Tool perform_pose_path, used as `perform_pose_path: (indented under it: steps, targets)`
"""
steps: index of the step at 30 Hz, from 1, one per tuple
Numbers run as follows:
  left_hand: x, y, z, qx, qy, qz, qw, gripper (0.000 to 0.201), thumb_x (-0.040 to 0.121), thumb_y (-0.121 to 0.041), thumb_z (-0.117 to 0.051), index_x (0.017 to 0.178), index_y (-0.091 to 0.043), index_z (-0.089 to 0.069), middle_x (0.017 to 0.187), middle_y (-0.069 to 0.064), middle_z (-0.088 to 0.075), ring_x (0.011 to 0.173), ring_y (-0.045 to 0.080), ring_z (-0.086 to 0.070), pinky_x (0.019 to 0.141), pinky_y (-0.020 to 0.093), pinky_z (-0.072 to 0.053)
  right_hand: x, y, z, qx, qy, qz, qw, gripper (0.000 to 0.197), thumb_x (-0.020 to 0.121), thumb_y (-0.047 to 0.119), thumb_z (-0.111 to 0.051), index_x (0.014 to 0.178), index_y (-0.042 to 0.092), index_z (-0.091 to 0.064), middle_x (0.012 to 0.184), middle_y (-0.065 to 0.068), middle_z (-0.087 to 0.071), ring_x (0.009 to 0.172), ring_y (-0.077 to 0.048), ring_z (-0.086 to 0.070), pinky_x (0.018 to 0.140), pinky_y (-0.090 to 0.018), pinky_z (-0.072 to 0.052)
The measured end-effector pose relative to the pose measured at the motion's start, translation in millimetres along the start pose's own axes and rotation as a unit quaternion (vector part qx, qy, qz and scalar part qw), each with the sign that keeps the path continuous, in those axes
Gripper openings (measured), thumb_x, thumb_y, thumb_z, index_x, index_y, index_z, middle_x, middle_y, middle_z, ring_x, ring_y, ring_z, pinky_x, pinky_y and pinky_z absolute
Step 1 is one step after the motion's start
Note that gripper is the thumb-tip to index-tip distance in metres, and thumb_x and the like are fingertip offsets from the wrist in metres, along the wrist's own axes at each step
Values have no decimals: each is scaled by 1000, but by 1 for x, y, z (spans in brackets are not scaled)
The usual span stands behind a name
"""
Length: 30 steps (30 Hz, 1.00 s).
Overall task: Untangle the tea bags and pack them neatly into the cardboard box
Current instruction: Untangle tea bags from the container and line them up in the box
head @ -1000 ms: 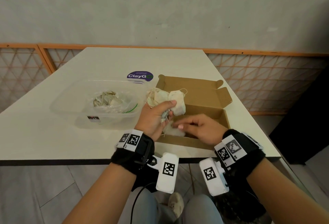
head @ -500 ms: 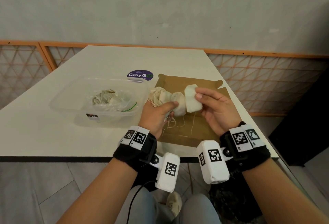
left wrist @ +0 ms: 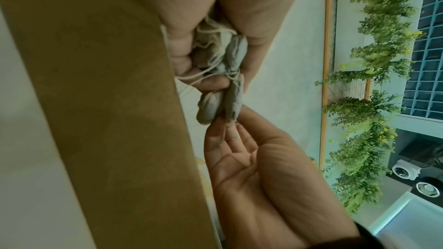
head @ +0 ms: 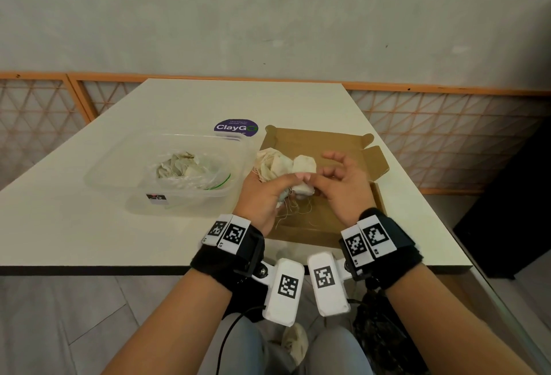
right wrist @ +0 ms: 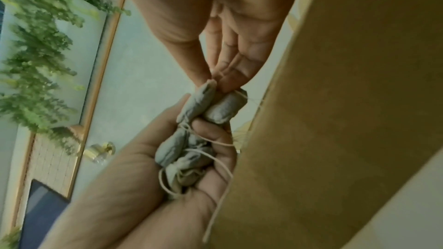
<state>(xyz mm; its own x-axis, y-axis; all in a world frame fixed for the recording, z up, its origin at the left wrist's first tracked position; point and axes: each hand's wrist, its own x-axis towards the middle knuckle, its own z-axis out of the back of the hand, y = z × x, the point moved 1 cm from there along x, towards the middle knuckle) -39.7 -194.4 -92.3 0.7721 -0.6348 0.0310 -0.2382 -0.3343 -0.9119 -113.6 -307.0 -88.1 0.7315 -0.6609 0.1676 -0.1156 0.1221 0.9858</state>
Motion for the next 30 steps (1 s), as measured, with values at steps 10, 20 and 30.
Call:
perform_pose_path:
  steps: [10, 20, 30]
  targets:
    - [0, 0, 5, -19, 7, 19, 1000, 14, 80, 4, -66, 86, -8, -64, 75, 7, -67, 59, 13, -59, 48, 20, -46, 6, -14, 15, 149, -98, -118, 977, 12, 87, 8, -61, 78, 14, -57, 87, -9, -62, 81, -21, -60, 78, -34, -52]
    - [3, 4, 1, 7, -48, -9, 999, 11, 83, 2, -64, 86, -8, -61, 75, 7, -60, 57, 9, -54, 55, 21, -45, 2, -10, 13, 144, -117, -57, 981, 12, 84, 7, -64, 79, 15, -57, 73, -2, -60, 64, -13, -55, 62, -27, -47]
    - [3, 5, 2, 6, -43, -43, 998, 28, 79, 6, -67, 106, 5, -60, 97, 20, -67, 84, 26, -66, 62, 28, -53, -11, 1, 2, 113, 50, -50, 991, 6, 85, 14, -62, 82, 16, -58, 67, 3, -67, 58, -9, -57, 55, -20, -45]
